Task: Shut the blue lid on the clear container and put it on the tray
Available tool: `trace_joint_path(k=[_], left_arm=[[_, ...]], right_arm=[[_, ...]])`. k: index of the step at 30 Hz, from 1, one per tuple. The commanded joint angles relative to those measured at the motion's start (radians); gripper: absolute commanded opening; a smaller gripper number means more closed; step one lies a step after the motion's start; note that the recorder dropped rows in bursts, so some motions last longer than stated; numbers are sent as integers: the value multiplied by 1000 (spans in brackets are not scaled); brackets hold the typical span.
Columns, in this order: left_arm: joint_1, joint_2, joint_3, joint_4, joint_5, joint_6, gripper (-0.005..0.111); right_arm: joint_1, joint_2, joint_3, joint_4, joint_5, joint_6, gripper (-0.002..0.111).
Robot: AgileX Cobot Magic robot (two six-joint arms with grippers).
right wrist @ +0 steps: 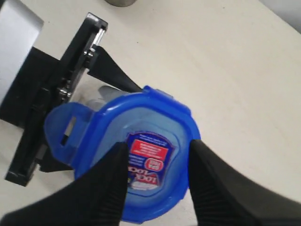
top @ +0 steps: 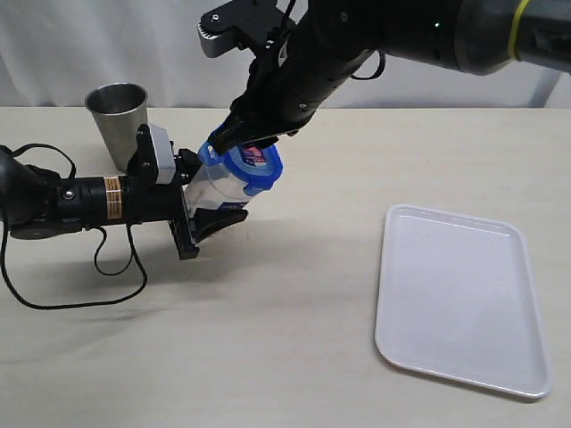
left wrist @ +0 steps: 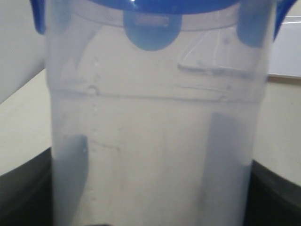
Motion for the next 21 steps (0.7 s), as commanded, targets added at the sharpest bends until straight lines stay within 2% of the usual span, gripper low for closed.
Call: trace_joint_path(k=[1, 3, 21], left_arm=[[-1, -12, -3, -14, 7, -7, 0], [-1, -12, -3, -14, 7, -7, 0], [-1, -12, -3, -10, 3, -7, 0]], right_arm=[[-3, 1, -4, 164, -14, -36, 41], [-3, 17, -4, 218, -24, -60, 41], [8, 81, -4, 201, -38, -31, 41]])
